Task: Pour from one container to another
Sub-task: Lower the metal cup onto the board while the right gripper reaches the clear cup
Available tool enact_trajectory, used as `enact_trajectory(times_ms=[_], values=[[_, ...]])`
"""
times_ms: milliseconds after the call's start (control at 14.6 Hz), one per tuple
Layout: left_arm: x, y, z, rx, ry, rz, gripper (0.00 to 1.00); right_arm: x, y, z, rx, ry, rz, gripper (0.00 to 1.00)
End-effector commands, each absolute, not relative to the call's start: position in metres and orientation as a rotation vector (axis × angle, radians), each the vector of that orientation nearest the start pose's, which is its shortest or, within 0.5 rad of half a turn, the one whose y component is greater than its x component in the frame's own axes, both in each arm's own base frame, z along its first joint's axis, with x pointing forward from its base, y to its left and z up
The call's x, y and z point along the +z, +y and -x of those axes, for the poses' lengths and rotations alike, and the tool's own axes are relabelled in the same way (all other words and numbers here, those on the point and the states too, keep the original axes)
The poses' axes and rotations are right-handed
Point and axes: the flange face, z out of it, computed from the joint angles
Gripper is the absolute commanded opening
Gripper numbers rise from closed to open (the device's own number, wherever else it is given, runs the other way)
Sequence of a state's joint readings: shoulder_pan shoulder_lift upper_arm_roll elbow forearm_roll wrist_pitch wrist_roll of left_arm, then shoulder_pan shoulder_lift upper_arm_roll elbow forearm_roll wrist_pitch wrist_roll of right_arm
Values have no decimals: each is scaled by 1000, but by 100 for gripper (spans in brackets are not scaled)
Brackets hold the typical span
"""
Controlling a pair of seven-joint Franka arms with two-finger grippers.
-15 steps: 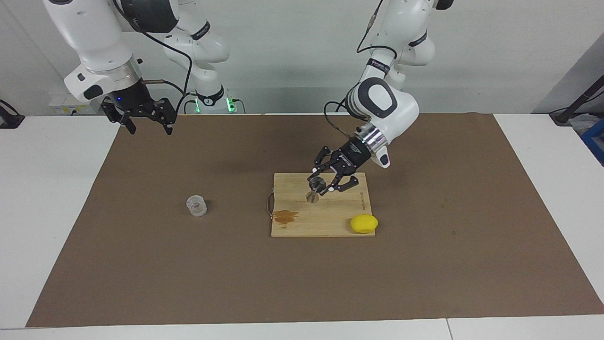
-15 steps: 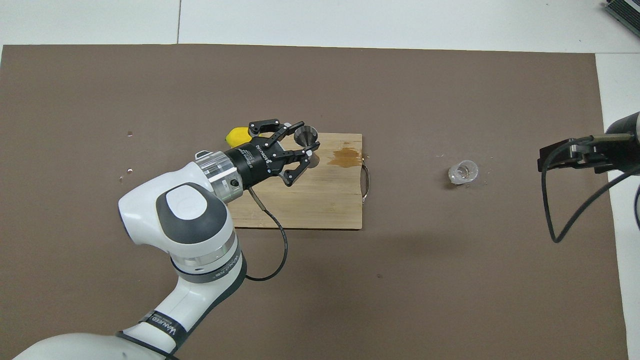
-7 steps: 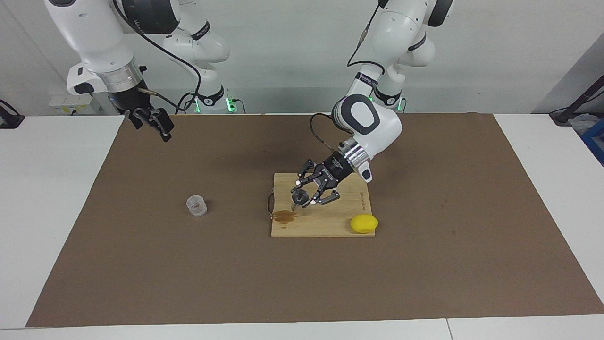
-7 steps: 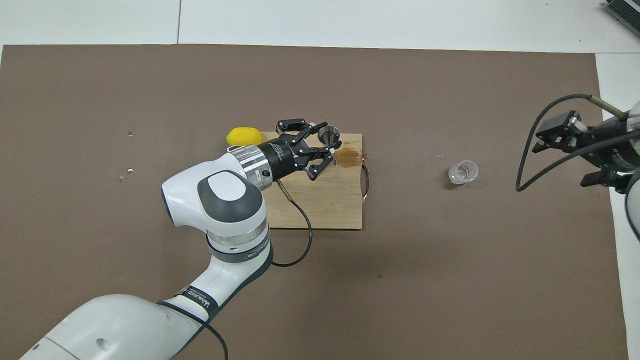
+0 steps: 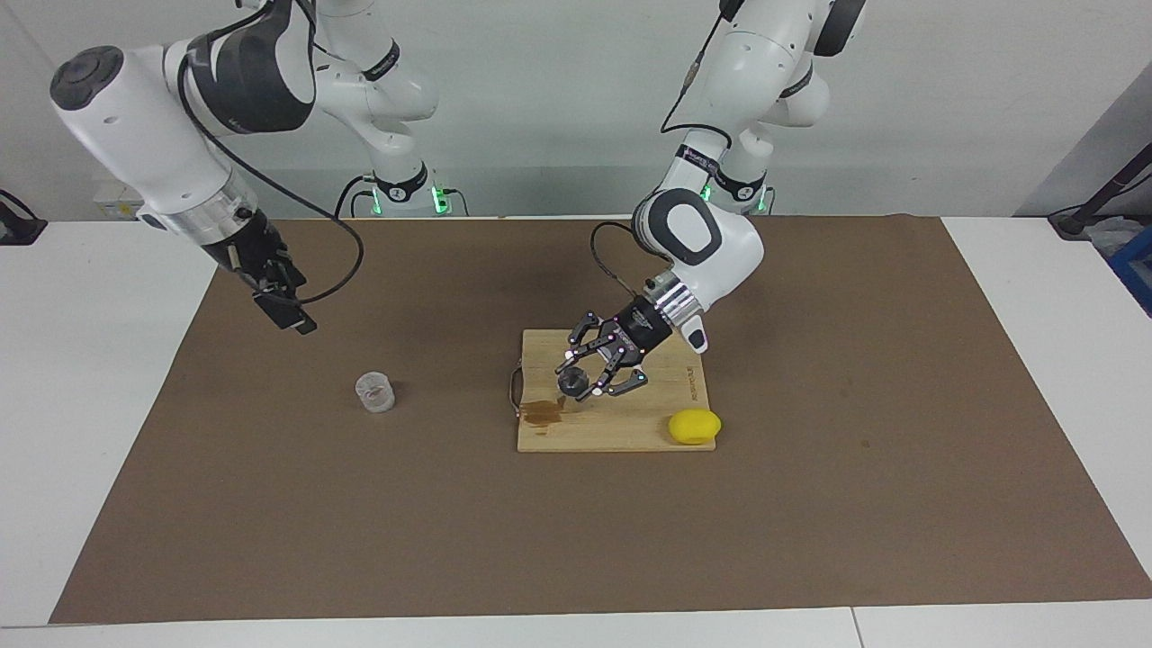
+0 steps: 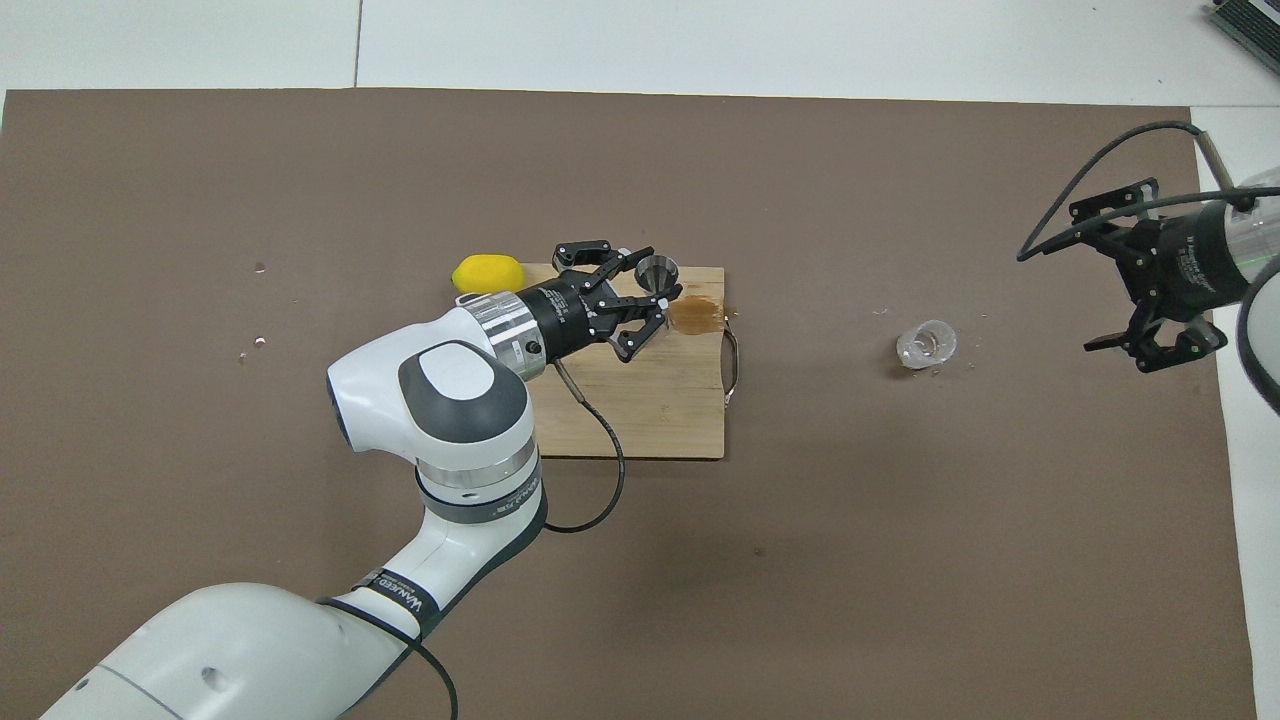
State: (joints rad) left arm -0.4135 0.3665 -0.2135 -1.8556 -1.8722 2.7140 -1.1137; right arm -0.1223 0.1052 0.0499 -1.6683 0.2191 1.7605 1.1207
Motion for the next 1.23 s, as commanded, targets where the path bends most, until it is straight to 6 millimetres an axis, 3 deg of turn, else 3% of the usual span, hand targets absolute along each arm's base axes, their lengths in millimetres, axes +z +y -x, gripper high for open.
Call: enact_trajectory(times_ms=[0, 342, 684, 752, 820, 957, 1162], values=[[343, -347, -548, -783, 1877, -942, 0, 502, -50, -610, 265, 1822, 2232, 100], [333, -343, -546, -769, 1900, -945, 0, 443, -81, -625, 341, 1905, 2076, 100], [329, -340, -544, -761, 1911, -948, 0, 346, -91, -621, 514, 1937, 1956, 100], [329, -340, -544, -761, 1912, -948, 8, 331, -92, -622, 545, 1894, 1953, 100], [329, -340, -544, -761, 1912, -948, 22, 320, -92, -623, 570, 1870, 1937, 100], [330, -339, -545, -759, 1911, -947, 35, 304, -97, -620, 598, 1863, 1928, 100], [328, -338, -544, -759, 1916, -947, 42, 284, -92, -611, 639, 1797, 1926, 100]])
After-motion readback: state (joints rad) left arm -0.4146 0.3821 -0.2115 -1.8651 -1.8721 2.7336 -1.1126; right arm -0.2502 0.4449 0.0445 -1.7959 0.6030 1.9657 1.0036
